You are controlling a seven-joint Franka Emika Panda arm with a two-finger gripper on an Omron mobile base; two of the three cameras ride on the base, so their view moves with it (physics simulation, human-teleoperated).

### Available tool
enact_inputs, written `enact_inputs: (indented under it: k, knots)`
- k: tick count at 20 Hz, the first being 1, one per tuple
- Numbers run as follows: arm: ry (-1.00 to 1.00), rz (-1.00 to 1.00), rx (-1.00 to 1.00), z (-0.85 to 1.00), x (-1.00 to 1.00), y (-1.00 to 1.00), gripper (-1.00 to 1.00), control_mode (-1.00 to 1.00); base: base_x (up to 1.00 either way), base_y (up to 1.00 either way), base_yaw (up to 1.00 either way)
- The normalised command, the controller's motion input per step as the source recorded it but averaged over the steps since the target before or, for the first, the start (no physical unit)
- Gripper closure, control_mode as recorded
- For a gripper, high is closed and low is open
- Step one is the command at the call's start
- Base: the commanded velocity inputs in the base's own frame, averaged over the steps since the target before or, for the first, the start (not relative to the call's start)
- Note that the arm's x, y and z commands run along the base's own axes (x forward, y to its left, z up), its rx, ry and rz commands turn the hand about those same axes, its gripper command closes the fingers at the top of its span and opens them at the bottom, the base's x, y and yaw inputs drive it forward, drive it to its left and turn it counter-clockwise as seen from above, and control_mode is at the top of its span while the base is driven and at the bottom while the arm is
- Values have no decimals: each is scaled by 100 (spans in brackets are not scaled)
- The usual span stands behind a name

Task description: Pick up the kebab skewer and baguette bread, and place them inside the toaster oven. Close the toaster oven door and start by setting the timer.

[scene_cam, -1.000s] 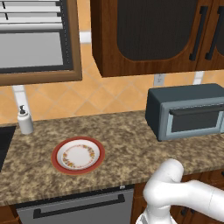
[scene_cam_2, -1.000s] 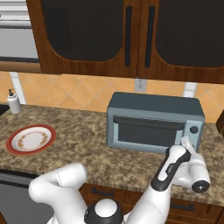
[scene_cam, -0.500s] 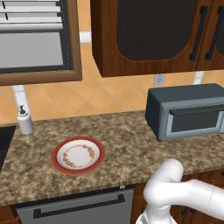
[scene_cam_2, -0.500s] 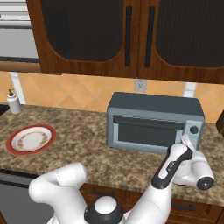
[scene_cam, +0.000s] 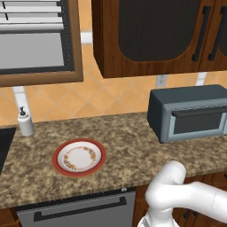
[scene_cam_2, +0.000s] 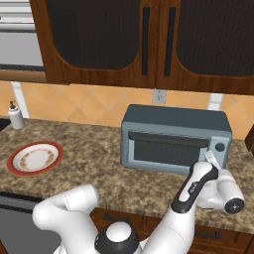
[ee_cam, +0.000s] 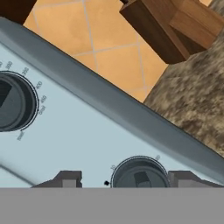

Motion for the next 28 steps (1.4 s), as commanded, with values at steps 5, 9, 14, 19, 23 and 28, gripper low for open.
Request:
enact_inputs:
  k: [5,9,14,19,23,28]
  knots:
    - [0,-5,5,0,13,20,100,-100,0,0,0]
    - [3,-7,8,0,0,13,100,-100,0,0,0]
    - [1,-5,15,0,0,7,100,-100,0,0,0]
    - [0,-4,21,-3,0,8,100,-100,0,0,0]
    - [0,-5,14,-6,0,13,100,-100,0,0,0]
    - [0,-7,2,0,1,35,100,-100,0,0,0]
